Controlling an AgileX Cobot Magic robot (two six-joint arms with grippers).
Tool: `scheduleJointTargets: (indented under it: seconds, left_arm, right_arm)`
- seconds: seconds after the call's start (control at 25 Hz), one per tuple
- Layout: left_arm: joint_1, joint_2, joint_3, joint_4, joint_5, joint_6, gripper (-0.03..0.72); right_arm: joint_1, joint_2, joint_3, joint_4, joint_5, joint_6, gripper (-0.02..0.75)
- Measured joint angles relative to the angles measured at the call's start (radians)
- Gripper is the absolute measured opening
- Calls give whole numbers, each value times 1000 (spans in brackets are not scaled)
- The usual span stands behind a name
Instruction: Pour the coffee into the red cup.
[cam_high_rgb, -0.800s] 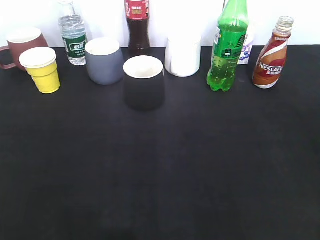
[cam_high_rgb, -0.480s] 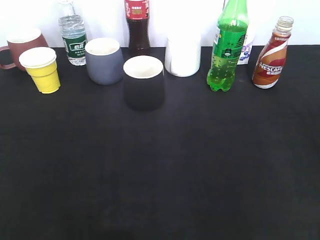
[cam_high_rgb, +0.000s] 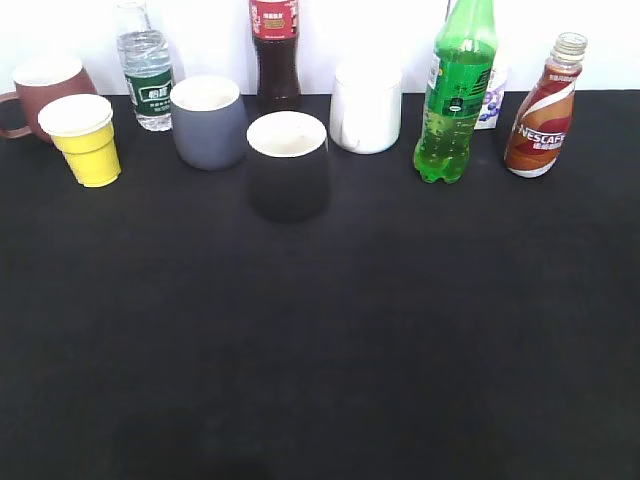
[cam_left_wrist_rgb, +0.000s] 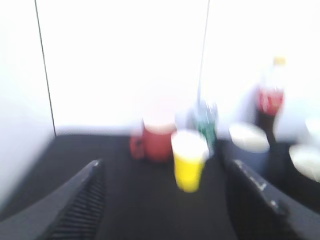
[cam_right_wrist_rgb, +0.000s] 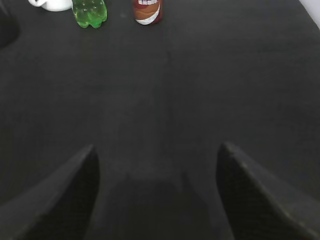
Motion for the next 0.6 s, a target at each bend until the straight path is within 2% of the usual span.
scheduleJointTargets:
  seconds: [0.24,0.52,0.6]
  left_arm:
    - [0,320,107,6,-523,0,564]
    - [0,864,132,14,-873,0,523]
    - [0,958,132,14,-962,0,520]
  right_arm:
    - [0,0,0,0,0,0,571]
    - [0,0,0,0,0,0,571]
    - [0,0,0,0,-1,0,571]
